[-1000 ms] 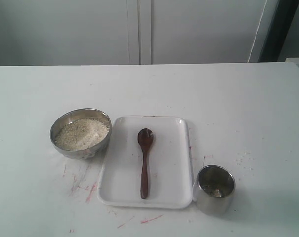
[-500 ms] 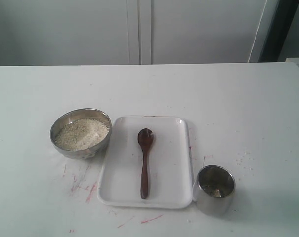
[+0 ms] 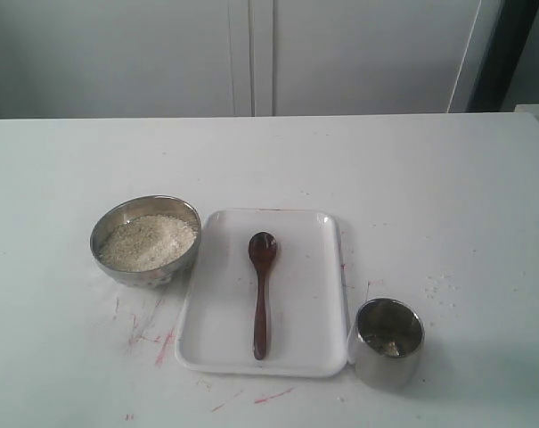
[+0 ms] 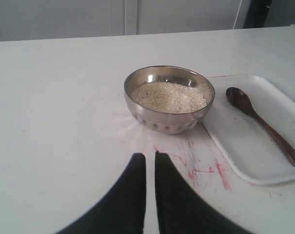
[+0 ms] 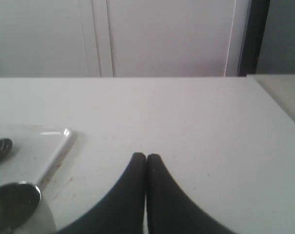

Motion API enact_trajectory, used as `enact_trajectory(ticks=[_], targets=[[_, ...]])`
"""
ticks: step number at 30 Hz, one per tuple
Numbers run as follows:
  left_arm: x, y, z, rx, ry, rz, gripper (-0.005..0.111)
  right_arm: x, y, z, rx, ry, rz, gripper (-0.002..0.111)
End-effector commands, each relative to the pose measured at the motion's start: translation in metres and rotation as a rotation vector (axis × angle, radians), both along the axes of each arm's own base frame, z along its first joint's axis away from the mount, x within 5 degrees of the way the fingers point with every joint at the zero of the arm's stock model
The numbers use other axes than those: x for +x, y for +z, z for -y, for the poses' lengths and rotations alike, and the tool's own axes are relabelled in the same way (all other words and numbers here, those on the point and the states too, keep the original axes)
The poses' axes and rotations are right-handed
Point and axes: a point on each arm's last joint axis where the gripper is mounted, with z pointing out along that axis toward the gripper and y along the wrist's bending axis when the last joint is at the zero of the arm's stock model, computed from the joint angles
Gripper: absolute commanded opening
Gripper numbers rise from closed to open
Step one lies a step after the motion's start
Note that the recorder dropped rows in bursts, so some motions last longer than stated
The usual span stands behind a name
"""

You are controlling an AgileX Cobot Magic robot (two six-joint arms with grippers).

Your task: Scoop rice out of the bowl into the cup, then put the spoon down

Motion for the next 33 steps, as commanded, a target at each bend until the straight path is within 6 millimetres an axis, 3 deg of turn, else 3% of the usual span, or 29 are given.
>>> enact_trajectory(ticks=[1, 9, 33], targets=[[-0.0002, 0.0024, 0.0, -0.014, -0.001, 0.007, 0.014, -0.0016, -0.0066, 0.0011, -0.013, -0.013, -0.055, 0.0], [-0.0002, 0.0024, 0.0, -0.014, -0.001, 0.007, 0.014, -0.0032, -0.0131, 0.0021, -0.006, -0.024, -0.128, 0.0], [-0.0002, 0.0024, 0.0, -0.014, -0.001, 0.007, 0.014, -0.0032, -0.0133, 0.0015, 0.013, -0.023, -0.13, 0.0]])
